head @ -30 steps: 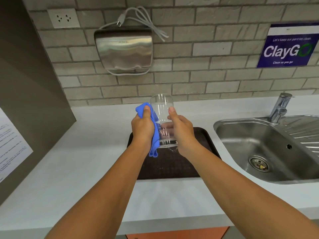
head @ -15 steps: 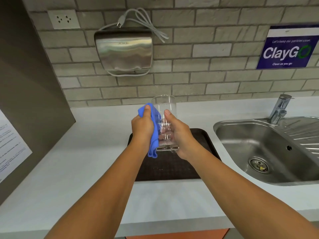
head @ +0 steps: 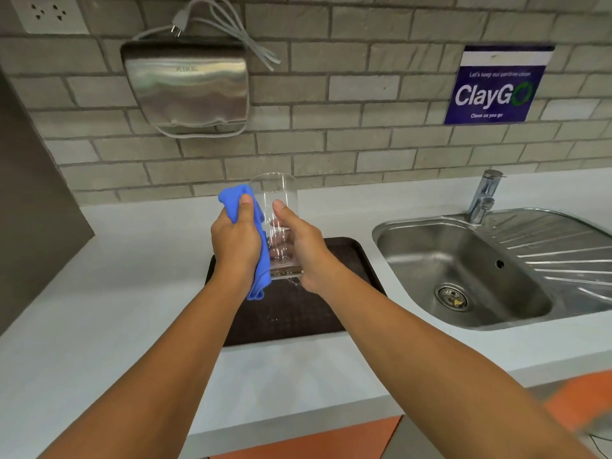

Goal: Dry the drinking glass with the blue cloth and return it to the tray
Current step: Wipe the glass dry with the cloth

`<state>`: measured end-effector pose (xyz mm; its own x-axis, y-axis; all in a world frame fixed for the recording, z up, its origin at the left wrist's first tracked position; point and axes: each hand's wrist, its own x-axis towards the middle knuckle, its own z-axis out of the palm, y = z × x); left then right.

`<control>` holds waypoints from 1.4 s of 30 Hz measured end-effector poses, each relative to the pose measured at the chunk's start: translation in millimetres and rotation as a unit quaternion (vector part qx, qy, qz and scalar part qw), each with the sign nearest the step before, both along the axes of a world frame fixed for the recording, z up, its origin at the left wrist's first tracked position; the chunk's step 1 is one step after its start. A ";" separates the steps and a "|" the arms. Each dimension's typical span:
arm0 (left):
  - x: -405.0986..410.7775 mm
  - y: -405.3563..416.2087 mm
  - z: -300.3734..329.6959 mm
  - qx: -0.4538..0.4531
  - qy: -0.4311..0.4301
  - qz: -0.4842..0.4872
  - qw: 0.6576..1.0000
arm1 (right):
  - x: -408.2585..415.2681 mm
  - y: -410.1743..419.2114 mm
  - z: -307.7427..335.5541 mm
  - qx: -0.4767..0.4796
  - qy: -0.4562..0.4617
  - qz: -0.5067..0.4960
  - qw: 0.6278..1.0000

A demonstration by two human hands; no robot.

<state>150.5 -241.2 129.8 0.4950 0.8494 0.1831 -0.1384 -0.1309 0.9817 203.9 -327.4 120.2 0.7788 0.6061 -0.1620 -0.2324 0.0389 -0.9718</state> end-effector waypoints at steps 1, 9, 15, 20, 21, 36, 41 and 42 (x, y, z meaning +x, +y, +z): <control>-0.2 -0.7 0.2 0.003 -0.002 0.002 1.000 | 0.0 0.1 0.3 0.003 0.003 0.003 1.000; -0.8 -3.7 -1.8 0.018 -0.009 0.003 1.000 | 5.2 1.7 -4.0 0.007 -0.006 0.006 1.000; 0.1 5.2 5.2 -0.041 0.030 -0.029 0.998 | 4.5 -0.2 -5.1 0.017 0.003 -0.001 1.000; 1.1 11.4 10.9 -0.106 0.070 -0.045 0.991 | 2.2 0.5 -4.2 0.034 0.010 0.003 0.999; 1.6 9.2 6.8 -0.069 0.053 -0.032 0.996 | 2.7 1.2 -3.8 0.022 0.001 -0.004 1.000; 1.6 10.5 -15.2 -0.017 0.054 -0.017 0.998 | 10.6 2.4 -14.5 0.058 0.043 0.016 0.997; 4.5 29.0 -22.3 -0.129 0.183 -0.096 0.970 | 14.7 -0.1 -20.8 0.100 0.064 0.104 0.987; 3.7 29.9 -25.2 -0.132 0.172 -0.098 0.971 | 16.2 -0.7 -23.6 0.109 0.073 0.104 0.986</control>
